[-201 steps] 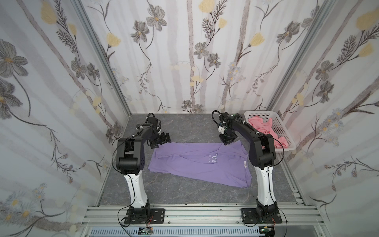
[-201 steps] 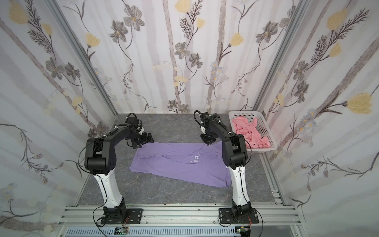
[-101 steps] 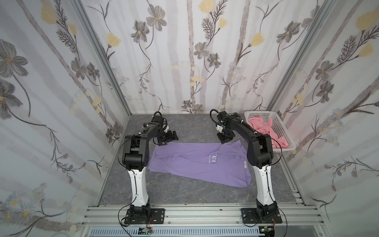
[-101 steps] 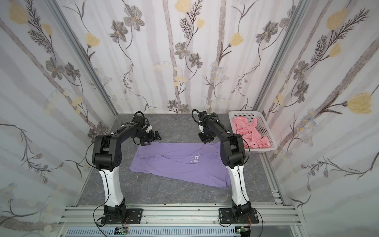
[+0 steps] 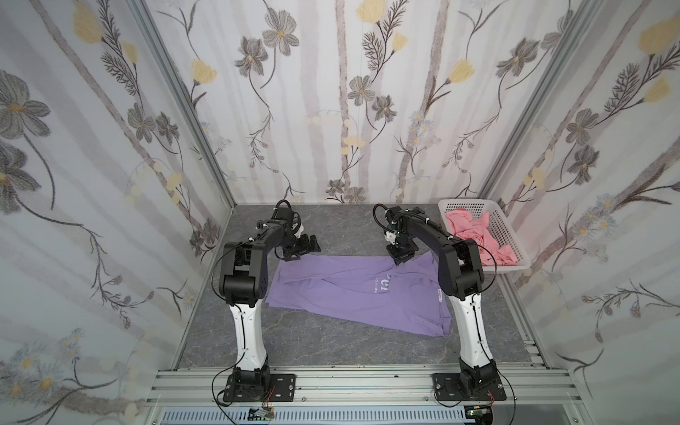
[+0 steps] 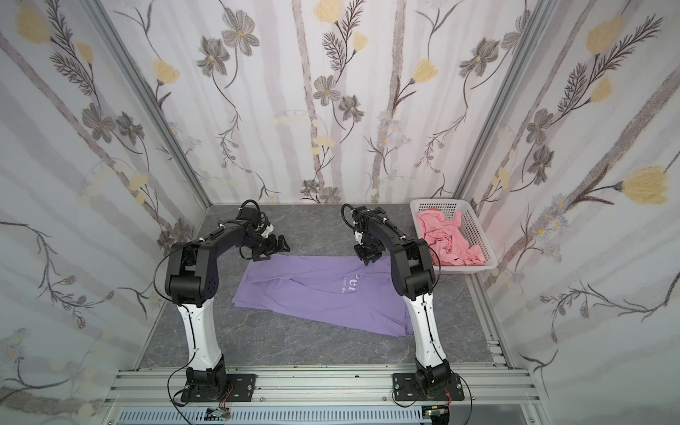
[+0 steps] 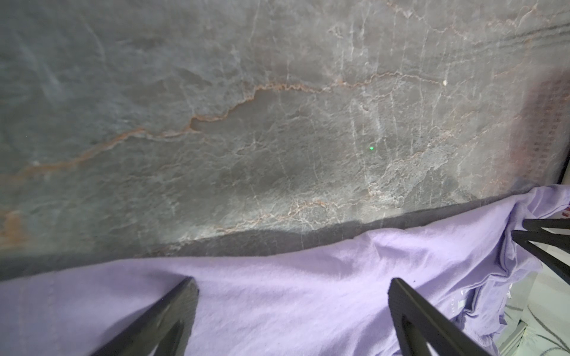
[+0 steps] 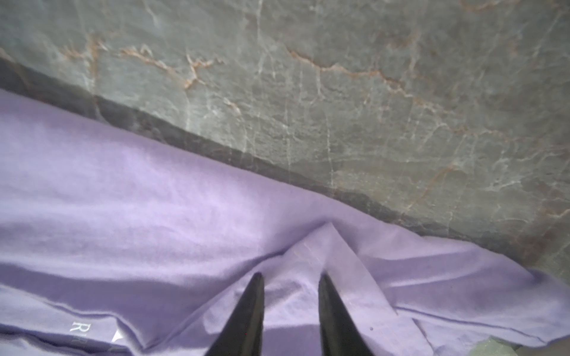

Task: Fold and stack t-shirts
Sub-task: Smooth out the T-shirt at the center of the board.

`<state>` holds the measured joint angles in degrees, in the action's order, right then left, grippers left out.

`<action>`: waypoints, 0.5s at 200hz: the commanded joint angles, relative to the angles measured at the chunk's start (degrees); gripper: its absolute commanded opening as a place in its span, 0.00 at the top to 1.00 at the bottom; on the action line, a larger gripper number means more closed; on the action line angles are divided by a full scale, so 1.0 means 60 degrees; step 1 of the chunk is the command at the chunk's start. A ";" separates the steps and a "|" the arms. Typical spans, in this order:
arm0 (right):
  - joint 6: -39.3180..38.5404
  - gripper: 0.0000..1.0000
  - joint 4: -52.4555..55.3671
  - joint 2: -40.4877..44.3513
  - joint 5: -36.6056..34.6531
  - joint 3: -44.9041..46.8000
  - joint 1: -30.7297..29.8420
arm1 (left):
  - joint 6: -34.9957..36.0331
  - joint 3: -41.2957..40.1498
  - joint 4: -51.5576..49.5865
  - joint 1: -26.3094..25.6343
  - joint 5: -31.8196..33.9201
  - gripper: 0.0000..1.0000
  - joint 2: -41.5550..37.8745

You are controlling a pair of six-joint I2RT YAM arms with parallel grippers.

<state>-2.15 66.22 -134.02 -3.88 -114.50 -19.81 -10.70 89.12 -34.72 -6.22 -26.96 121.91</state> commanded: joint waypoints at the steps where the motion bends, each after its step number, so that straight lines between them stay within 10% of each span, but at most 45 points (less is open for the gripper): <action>1: -0.0037 0.70 0.0203 -0.0114 0.0119 -0.0001 -0.0008 | 0.0157 -0.0063 -0.0521 -0.0004 0.0498 0.00 0.0219; 36: -0.0164 1.00 0.0196 -0.0387 0.0251 -0.0090 -0.0010 | 0.0168 -0.0124 -0.0551 -0.0005 0.0567 0.00 0.0162; 100: -0.0227 1.00 0.0211 0.0583 0.0308 0.0047 -0.0026 | 0.0252 -0.0417 -0.0574 -0.0004 0.0717 0.00 -0.0071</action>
<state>-3.25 66.61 -134.30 -2.61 -114.83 -19.92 -10.04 87.70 -34.06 -6.33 -26.00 120.99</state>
